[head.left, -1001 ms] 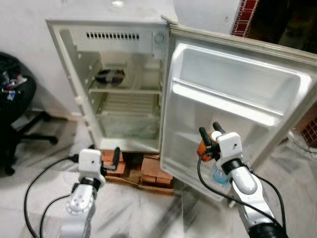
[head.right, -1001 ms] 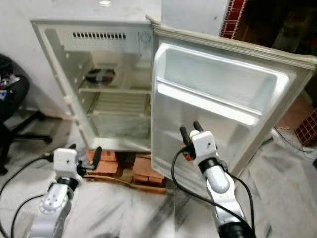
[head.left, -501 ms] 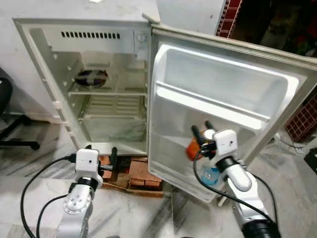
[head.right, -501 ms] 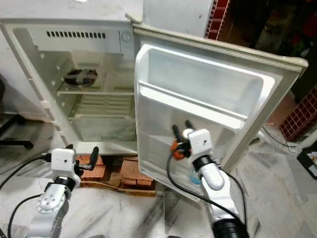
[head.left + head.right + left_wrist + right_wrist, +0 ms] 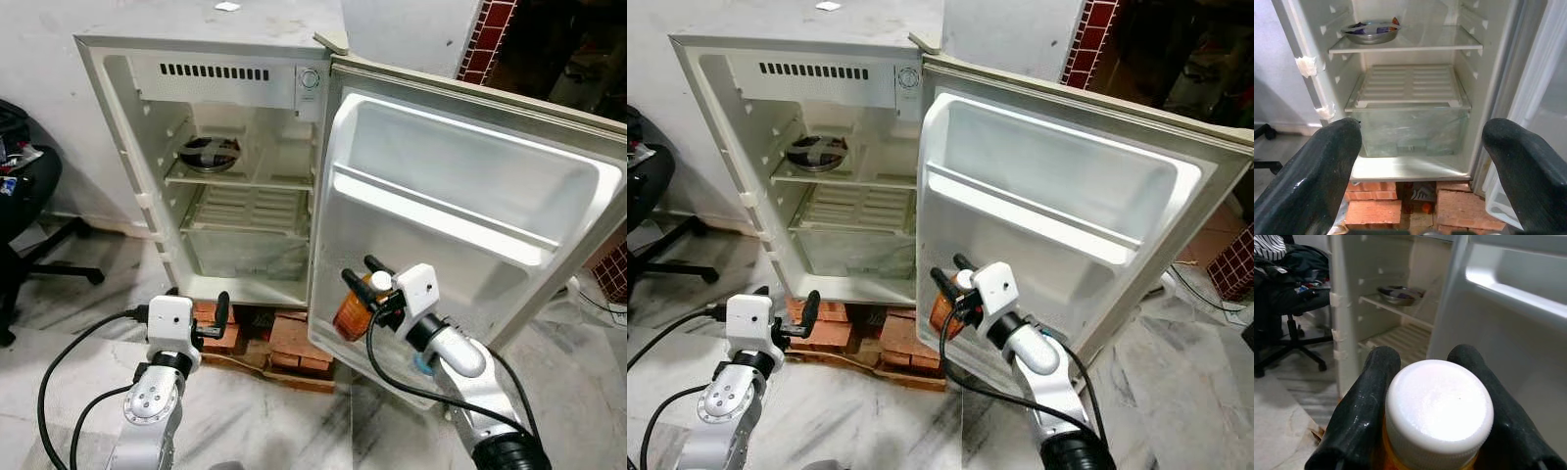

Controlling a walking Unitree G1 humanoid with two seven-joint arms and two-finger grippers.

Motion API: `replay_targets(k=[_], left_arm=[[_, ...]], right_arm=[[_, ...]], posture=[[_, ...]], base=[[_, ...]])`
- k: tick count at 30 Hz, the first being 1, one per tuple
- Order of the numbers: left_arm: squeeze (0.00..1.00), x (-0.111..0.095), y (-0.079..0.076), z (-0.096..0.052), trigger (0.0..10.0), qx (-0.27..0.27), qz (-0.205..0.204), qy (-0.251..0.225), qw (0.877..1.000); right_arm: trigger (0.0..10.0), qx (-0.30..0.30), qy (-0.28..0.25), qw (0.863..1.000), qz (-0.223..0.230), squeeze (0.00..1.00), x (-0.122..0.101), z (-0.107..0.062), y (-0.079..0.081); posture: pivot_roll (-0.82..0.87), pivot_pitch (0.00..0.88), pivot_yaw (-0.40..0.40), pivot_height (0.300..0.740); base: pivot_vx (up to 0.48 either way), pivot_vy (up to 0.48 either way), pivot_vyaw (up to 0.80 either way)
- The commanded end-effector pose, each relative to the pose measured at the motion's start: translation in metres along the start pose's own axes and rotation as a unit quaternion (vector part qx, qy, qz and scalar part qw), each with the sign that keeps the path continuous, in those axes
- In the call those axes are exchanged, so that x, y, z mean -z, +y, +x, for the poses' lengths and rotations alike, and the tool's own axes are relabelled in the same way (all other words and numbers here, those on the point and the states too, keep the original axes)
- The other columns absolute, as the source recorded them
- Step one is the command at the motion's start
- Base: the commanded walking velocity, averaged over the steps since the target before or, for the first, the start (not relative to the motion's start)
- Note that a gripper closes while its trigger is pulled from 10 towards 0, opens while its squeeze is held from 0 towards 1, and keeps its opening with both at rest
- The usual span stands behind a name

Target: Restocking fridge

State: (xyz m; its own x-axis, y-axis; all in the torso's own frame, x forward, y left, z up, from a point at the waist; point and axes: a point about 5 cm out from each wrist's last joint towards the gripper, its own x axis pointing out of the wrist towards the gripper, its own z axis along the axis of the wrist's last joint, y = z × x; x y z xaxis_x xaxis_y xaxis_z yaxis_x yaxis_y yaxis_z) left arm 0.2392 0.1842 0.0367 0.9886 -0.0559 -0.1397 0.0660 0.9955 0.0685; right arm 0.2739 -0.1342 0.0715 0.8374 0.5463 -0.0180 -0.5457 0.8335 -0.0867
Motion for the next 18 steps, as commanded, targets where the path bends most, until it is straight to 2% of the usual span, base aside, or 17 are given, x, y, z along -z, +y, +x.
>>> replay_targets(k=[1, 8, 18], left_arm=[[0.00, -0.0021, -0.0005, 0.0019, 10.0, 0.000, 0.006, 0.000, 1.000], [0.00, -0.0027, 0.0003, 0.0028, 10.0, 0.001, 0.010, 0.000, 1.000], [0.00, -0.0036, 0.0016, 0.0042, 10.0, 0.000, 0.014, -0.001, 1.000]], right_arm=[[10.0, 0.003, -0.009, 1.000, -0.005, 0.00, -0.0025, 0.0008, -0.0008], [10.0, -0.002, -0.011, 1.000, -0.003, 0.00, -0.0010, 0.0019, 0.0053], [10.0, 0.000, -0.017, 1.000, -0.002, 0.00, -0.0019, 0.0039, 0.0055]], posture=[[0.03, 0.000, -0.034, 0.731], [0.03, 0.000, -0.030, 0.686], [0.03, 0.000, -0.028, 0.631]], base=[[0.000, 0.000, 0.00], [0.000, 0.000, 0.00], [0.000, 0.000, 0.00]])
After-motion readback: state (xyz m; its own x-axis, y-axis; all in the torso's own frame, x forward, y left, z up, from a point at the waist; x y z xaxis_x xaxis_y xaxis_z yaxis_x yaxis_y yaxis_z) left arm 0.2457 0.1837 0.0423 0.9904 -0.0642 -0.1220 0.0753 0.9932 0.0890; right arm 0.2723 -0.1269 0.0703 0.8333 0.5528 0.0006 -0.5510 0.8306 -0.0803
